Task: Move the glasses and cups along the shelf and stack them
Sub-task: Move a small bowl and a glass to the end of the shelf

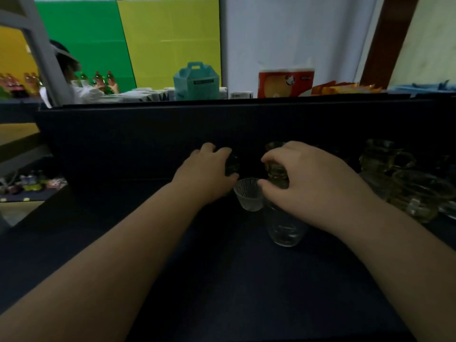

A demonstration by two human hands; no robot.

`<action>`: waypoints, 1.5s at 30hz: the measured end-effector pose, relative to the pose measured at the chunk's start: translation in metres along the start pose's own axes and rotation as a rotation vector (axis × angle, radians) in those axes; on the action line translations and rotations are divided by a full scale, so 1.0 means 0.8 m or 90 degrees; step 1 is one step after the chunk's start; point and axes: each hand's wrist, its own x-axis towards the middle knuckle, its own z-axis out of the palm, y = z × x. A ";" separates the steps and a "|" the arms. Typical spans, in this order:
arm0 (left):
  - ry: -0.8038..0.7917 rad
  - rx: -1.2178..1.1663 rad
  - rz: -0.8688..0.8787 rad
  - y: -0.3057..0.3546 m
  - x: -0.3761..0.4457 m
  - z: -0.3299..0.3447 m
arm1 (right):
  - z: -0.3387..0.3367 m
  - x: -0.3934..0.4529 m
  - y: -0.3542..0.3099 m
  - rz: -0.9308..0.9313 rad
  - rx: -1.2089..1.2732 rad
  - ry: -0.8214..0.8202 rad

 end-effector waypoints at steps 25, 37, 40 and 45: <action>0.003 -0.088 0.022 -0.090 -0.114 -0.067 | 0.050 0.108 -0.082 0.095 -0.177 -0.480; 0.066 -0.140 0.095 -0.074 -0.157 -0.081 | -0.053 0.001 -0.082 0.089 0.016 0.006; 0.071 -0.171 0.162 -0.034 -0.178 -0.083 | -0.068 -0.060 -0.064 0.137 0.028 0.063; 0.059 -0.220 0.284 0.059 -0.200 -0.074 | -0.078 -0.168 -0.006 0.242 0.027 0.078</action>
